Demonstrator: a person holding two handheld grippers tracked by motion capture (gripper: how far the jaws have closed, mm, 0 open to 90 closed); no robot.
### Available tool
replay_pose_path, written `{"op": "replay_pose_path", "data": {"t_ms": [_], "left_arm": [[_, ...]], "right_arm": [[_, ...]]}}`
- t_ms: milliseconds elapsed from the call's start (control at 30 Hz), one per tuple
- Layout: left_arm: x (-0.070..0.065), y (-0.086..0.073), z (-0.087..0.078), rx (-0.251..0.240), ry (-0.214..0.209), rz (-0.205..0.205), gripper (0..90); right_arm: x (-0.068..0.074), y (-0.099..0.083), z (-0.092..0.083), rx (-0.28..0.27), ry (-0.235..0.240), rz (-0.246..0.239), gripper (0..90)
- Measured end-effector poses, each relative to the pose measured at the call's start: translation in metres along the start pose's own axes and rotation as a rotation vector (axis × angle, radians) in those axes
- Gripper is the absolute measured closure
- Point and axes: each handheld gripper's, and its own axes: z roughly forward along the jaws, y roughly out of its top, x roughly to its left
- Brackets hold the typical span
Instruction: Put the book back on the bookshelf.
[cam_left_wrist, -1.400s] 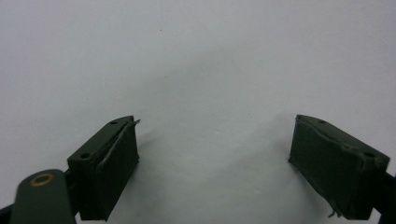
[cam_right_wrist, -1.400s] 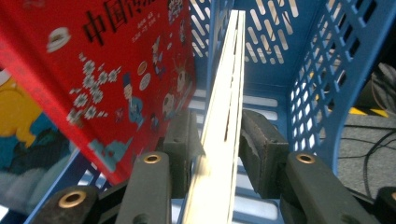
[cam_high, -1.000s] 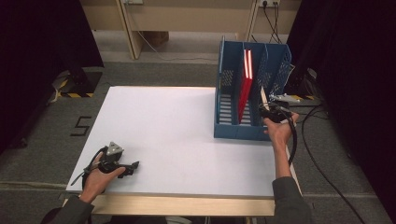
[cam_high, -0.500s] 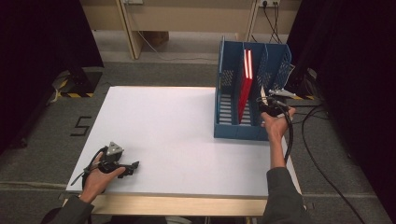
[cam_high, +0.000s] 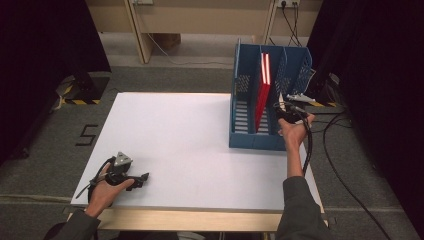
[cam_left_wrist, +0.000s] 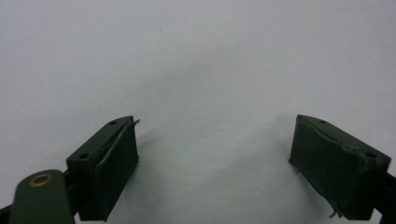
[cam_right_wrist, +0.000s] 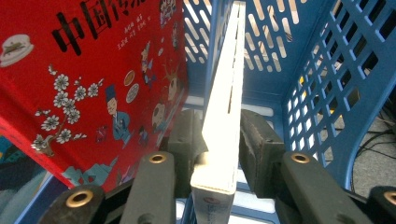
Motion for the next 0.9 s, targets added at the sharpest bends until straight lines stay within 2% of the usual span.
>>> {"op": "replay_pose_path", "data": {"t_ms": [100, 333, 400, 567, 667, 833, 900], "left_arm": [[0.0, 0.0, 0.0, 0.002, -0.002, 0.0, 13.6], [0.0, 0.0, 0.0, 0.003, -0.003, 0.001, 13.6], [0.0, 0.0, 0.0, -0.001, -0.004, 0.0, 13.6], [0.001, 0.001, 0.001, 0.01, -0.005, 0.0, 13.0], [0.001, 0.001, 0.001, 0.009, -0.009, 0.003, 12.7], [0.001, 0.001, 0.001, 0.009, -0.01, 0.003, 12.7], [0.001, 0.001, 0.001, 0.009, -0.009, 0.004, 12.7]], "right_arm": [[-0.001, -0.001, 0.0, -0.005, 0.006, 0.01, 66.1], [0.001, -0.008, -0.007, -0.019, 0.019, 0.043, 55.5], [0.002, -0.009, -0.016, -0.038, 0.031, 0.044, 50.7], [0.007, -0.009, -0.029, -0.055, 0.017, 0.004, 46.4], [0.009, -0.011, -0.035, -0.077, 0.021, 0.028, 44.8], [0.017, -0.013, -0.049, -0.099, 0.038, 0.017, 41.8], [0.021, -0.014, -0.054, -0.108, 0.032, 0.002, 40.8]]}}
